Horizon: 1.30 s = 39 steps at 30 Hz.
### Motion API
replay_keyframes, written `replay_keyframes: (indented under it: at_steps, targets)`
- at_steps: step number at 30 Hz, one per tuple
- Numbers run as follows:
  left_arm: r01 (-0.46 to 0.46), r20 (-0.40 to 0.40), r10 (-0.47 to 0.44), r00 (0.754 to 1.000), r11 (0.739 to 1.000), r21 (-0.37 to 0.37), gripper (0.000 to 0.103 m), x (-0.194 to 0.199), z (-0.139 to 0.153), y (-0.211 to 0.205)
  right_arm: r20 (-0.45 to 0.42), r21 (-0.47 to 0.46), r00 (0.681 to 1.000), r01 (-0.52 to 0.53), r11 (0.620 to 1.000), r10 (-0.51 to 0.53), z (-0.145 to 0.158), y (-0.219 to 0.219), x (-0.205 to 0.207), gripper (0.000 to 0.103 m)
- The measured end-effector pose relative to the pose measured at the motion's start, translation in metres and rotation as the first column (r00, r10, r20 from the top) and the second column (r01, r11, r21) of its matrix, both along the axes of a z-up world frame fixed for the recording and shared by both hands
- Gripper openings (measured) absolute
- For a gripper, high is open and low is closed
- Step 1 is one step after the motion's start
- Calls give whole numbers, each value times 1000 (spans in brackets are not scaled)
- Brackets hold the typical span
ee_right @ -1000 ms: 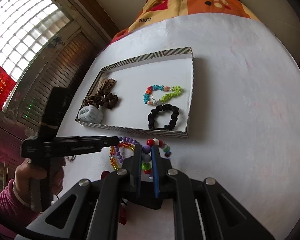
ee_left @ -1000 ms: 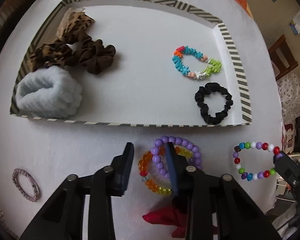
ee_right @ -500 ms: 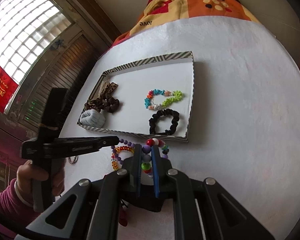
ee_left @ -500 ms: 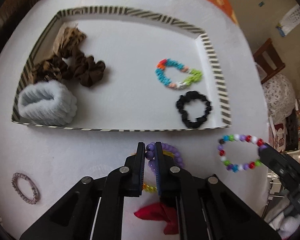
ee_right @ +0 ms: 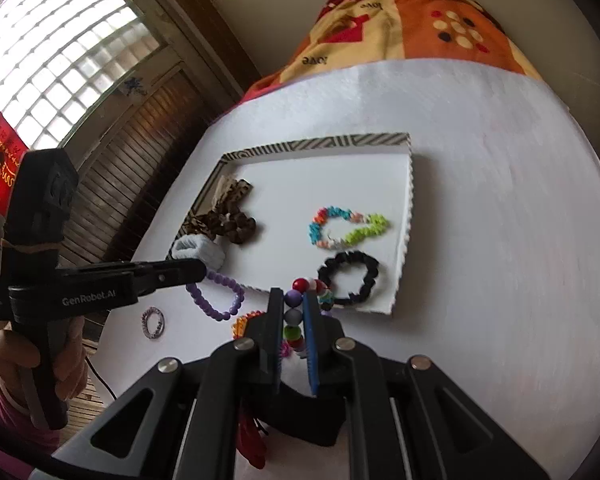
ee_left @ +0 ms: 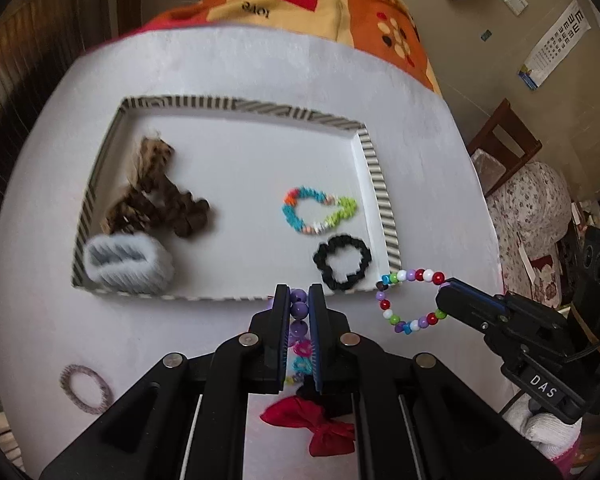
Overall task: Organize jewelry
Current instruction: 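Carry both bracelets into the striped tray and open both grippers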
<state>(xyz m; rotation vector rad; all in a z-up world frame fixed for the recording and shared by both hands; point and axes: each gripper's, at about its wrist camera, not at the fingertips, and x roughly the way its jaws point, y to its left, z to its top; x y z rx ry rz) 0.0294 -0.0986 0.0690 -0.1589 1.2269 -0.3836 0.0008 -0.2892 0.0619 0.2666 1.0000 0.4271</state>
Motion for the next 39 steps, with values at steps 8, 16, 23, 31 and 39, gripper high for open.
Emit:
replay_keyframes:
  at_steps: [8, 16, 23, 31, 39]
  targets:
    - [-43, 48, 40, 998, 996, 73, 2, 16, -1, 7, 12, -23, 999, -29, 999, 29, 9, 12, 20, 9]
    - [-61, 62, 55, 997, 992, 110, 2, 27, -5, 12, 11, -50, 999, -44, 998, 45, 10, 19, 41, 9]
    - [-65, 59, 58, 997, 991, 115, 2, 38, -9, 11, 4, -67, 999, -40, 997, 41, 7, 19, 57, 9]
    - [-63, 52, 57, 997, 991, 116, 2, 50, -12, 8, -5, -73, 1000, -31, 997, 30, 2, 16, 73, 9]
    - [-51, 41, 46, 998, 991, 121, 2, 69, -18, 0, -18, -85, 1000, -22, 996, 21, -6, 16, 89, 9]
